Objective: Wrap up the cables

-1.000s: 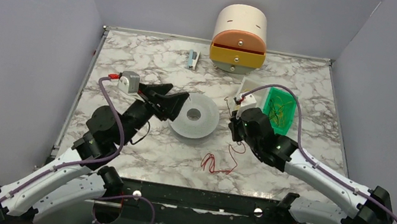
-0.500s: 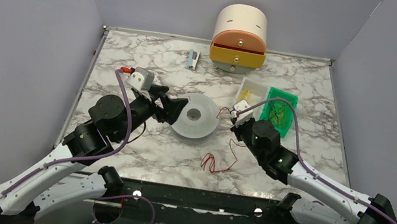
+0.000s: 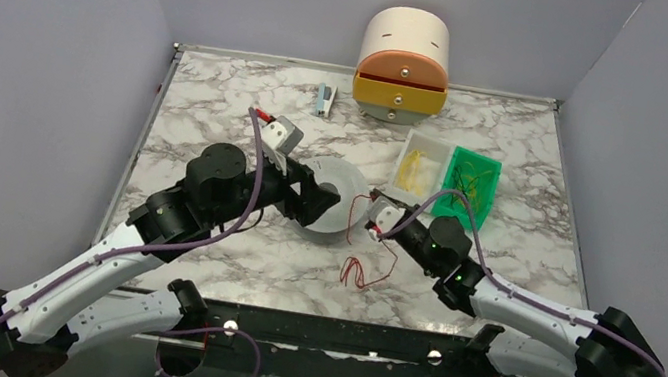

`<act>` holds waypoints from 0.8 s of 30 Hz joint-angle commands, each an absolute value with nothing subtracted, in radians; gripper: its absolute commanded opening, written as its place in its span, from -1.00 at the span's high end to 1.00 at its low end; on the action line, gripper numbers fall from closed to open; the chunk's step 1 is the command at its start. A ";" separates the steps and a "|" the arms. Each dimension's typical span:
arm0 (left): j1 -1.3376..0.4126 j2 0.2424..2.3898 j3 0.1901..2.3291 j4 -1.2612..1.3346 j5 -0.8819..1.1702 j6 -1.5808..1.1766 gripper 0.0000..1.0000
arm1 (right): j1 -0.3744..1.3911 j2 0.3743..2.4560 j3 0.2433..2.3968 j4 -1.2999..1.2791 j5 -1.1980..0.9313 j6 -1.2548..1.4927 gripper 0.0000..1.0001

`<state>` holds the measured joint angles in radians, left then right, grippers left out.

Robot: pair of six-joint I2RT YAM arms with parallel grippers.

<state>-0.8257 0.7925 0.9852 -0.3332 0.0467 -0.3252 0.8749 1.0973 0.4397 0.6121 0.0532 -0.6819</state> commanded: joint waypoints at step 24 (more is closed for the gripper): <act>-0.823 0.947 0.807 -0.084 0.448 -0.584 -0.23 | 0.920 1.151 0.400 0.968 -0.095 -0.896 0.98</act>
<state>-0.8257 0.9283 0.8200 -0.1673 0.3786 -0.5484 0.9066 1.1690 0.4152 0.9138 -0.0811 -0.8917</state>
